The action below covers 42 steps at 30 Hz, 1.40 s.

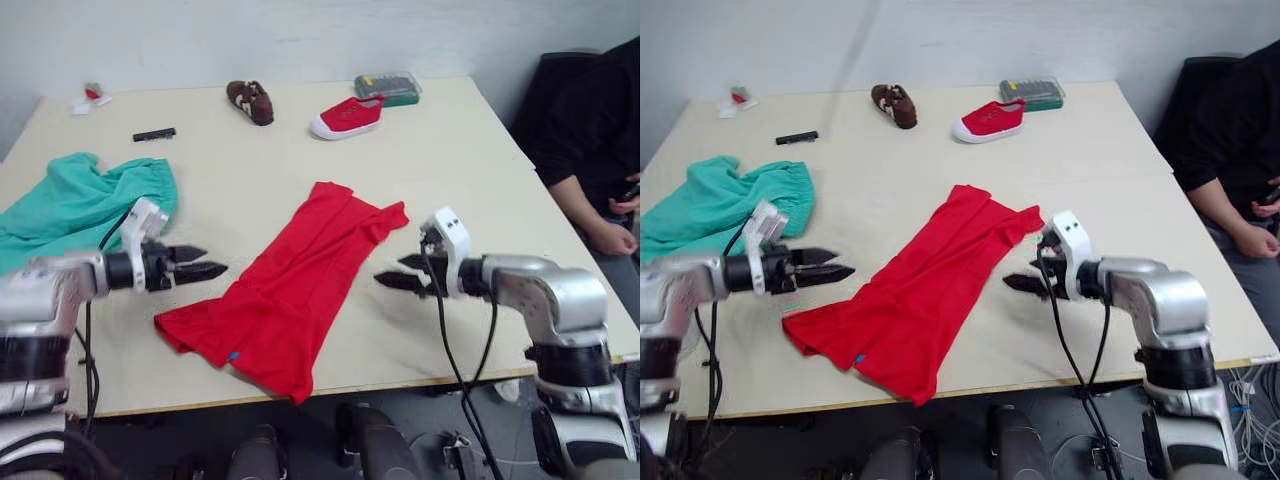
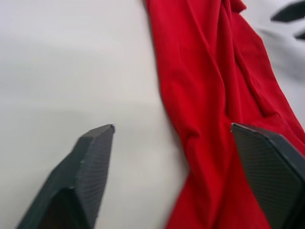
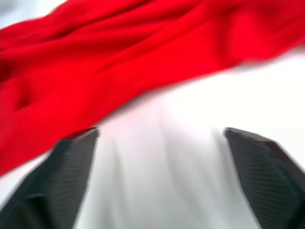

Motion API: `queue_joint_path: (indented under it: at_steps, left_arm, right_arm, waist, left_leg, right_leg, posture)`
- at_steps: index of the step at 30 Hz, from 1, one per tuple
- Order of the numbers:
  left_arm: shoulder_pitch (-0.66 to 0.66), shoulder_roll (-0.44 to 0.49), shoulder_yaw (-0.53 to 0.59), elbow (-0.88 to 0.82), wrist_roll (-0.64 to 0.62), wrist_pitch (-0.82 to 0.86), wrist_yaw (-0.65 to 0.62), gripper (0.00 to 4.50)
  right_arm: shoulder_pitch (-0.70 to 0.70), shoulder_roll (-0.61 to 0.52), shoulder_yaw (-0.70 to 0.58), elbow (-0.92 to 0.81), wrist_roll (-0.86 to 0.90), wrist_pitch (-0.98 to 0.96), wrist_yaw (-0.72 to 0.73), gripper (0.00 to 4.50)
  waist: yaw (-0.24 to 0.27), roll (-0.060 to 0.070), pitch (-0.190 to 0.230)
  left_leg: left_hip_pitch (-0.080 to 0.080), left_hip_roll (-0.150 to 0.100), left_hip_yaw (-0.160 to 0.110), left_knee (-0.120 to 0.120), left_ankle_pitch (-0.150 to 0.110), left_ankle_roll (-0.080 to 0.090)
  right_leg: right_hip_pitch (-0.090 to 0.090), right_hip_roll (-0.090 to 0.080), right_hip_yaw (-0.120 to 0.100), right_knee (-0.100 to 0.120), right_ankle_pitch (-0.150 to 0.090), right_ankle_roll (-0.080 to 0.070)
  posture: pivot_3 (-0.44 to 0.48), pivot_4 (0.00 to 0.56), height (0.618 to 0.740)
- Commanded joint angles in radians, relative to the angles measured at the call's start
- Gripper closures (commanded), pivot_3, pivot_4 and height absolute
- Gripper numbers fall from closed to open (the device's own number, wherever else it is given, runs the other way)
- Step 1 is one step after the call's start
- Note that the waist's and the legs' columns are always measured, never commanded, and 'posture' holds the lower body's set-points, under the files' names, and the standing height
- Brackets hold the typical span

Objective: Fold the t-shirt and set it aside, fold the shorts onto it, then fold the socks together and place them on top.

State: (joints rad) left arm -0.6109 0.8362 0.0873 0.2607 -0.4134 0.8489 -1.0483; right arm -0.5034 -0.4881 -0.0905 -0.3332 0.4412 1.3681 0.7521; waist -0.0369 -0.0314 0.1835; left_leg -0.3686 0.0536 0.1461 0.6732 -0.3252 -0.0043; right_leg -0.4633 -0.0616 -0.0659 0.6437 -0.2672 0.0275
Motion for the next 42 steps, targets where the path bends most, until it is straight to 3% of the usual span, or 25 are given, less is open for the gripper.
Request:
queue_joint_path:
  at_steps: [1, 6, 11, 14, 17, 20, 21, 23, 25, 28, 30, 33, 40, 42]
  left_arm:
    - [-0.152, -0.058, -0.107, 0.212, 0.088, -0.13, -0.061, 0.28]
    - [-0.355, -0.199, -0.201, 0.529, 0.209, -0.326, -0.074, 0.28]
    - [-0.46, -0.291, -0.222, 0.766, 0.291, -0.475, -0.048, 0.28]
    - [-0.489, -0.33, -0.217, 0.845, 0.318, -0.53, -0.047, 0.28]
    - [-0.498, -0.366, -0.218, 0.881, 0.343, -0.567, -0.047, 0.88]
    - [-0.502, -0.374, -0.211, 0.894, 0.36, -0.584, -0.054, 0.88]
    - [-0.504, -0.375, -0.208, 0.897, 0.362, -0.586, -0.056, 0.88]
    - [-0.509, -0.378, -0.2, 0.902, 0.365, -0.588, -0.056, 0.88]
    - [-0.512, -0.38, -0.191, 0.906, 0.366, -0.588, -0.054, 0.88]
    - [-0.509, -0.385, -0.182, 0.91, 0.371, -0.589, -0.057, 0.88]
    - [-0.507, -0.39, -0.175, 0.913, 0.375, -0.59, -0.053, 1.24]
    - [-0.506, -0.398, -0.163, 0.918, 0.373, -0.588, -0.049, 2.03]
    - [-0.503, -0.425, -0.15, 0.926, 0.377, -0.586, -0.055, 4.38]
    - [-0.502, -0.431, -0.15, 0.925, 0.38, -0.586, -0.06, 4.5]
  right_arm:
    - [0.05, 0.104, -0.054, -0.172, 0.098, 0.194, -0.056, 0.04]
    - [0.12, 0.224, -0.048, -0.178, 0.138, 0.246, -0.151, 0.04]
    - [0.125, 0.304, -0.068, -0.097, 0.16, 0.246, -0.235, 0.04]
    - [0.119, 0.324, -0.029, -0.073, 0.14, 0.233, -0.274, 0.04]
    - [0.125, 0.329, 0.044, -0.036, 0.093, 0.143, -0.322, 0.0]
    - [0.133, 0.31, 0.074, -0.04, 0.104, 0.116, -0.318, 0.0]
    - [0.135, 0.306, 0.08, -0.042, 0.107, 0.113, -0.319, 0.0]
    - [0.14, 0.302, 0.086, -0.042, 0.114, 0.11, -0.323, 0.0]
    - [0.142, 0.307, 0.074, -0.038, 0.118, 0.115, -0.333, 0.0]
    - [0.133, 0.295, 0.06, -0.024, 0.129, 0.117, -0.328, 0.0]
    - [0.128, 0.283, 0.054, -0.011, 0.132, 0.113, -0.325, 0.0]
    - [0.121, 0.273, 0.05, 0.004, 0.134, 0.107, -0.325, 0.66]
    - [0.112, 0.261, 0.049, 0.023, 0.14, 0.091, -0.331, 3.19]
    - [0.115, 0.263, 0.049, 0.024, 0.14, 0.089, -0.335, 3.93]
  waist:
    - [0.006, 0.0, 0.0]
    - [0.009, 0.0, 0.0]
    - [0.001, -0.003, -0.002]
    - [0.001, -0.004, -0.002]
    - [0.003, -0.009, -0.006]
    - [0.003, -0.01, -0.007]
    - [-0.007, -0.008, -0.007]
    - [-0.021, -0.007, -0.007]
    - [-0.021, -0.007, -0.007]
    - [0.0, -0.007, -0.006]
    - [0.006, -0.007, -0.006]
    - [0.008, -0.007, -0.006]
    - [0.009, -0.007, -0.006]
    - [0.009, -0.007, -0.006]
  left_leg:
    - [0.0, 0.0, 0.0, 0.0, 0.0, 0.0]
    - [-0.003, -0.002, 0.0, 0.004, 0.0, 0.003]
    - [-0.004, -0.002, 0.002, 0.008, -0.003, 0.007]
    - [-0.002, -0.001, 0.002, 0.007, -0.003, 0.007]
    - [-0.001, -0.001, 0.001, 0.007, -0.004, 0.009]
    - [0.0, -0.001, 0.0, 0.007, -0.004, 0.009]
    - [-0.005, -0.004, -0.006, 0.005, -0.004, 0.011]
    - [-0.002, -0.019, -0.046, -0.008, 0.007, 0.015]
    - [-0.005, -0.03, -0.077, -0.013, 0.019, 0.015]
    - [-0.006, -0.031, -0.078, -0.014, 0.023, 0.012]
    - [-0.005, -0.03, -0.076, -0.014, 0.023, 0.012]
    - [-0.004, -0.029, -0.074, -0.014, 0.022, 0.011]
    - [-0.004, -0.029, -0.071, -0.018, 0.021, 0.012]
    - [-0.004, -0.029, -0.07, -0.019, 0.021, 0.012]
  right_leg:
    - [0.0, 0.0, 0.0, 0.0, 0.0, 0.0]
    - [-0.001, 0.0, -0.002, 0.0, 0.0, 0.0]
    - [0.0, 0.0, 0.0, -0.001, 0.001, 0.002]
    - [0.0, 0.001, 0.0, 0.0, 0.001, 0.002]
    - [0.002, 0.0, -0.001, 0.002, 0.001, 0.002]
    - [0.002, 0.0, -0.002, 0.002, 0.001, 0.001]
    - [0.009, -0.003, -0.006, 0.001, 0.001, 0.002]
    - [0.034, -0.02, -0.042, -0.008, 0.0, 0.005]
    - [0.042, -0.033, -0.073, -0.015, -0.001, 0.007]
    - [0.038, -0.034, -0.072, -0.016, -0.002, 0.007]
    - [0.038, -0.034, -0.07, -0.016, -0.002, 0.007]
    - [0.038, -0.033, -0.069, -0.016, -0.002, 0.006]
    - [0.035, -0.033, -0.067, -0.017, -0.002, 0.006]
    - [0.035, -0.033, -0.067, -0.017, -0.002, 0.006]
  posture:
    - [0.0, 0.15, 0.74]
    - [0.0, 0.15, 0.74]
    - [0.0, 0.15, 0.74]
    - [0.0, 0.15, 0.74]
    - [0.0, 0.15, 0.74]
    - [0.0, 0.15, 0.74]
    - [0.0, 0.15, 0.74]
    - [0.0, 0.15, 0.74]
    - [0.0, 0.15, 0.74]
    - [0.0, 0.15, 0.74]
    - [0.0, 0.15, 0.74]
    - [0.0, 0.15, 0.74]
    - [0.0, 0.15, 0.74]
    - [0.0, 0.15, 0.74]
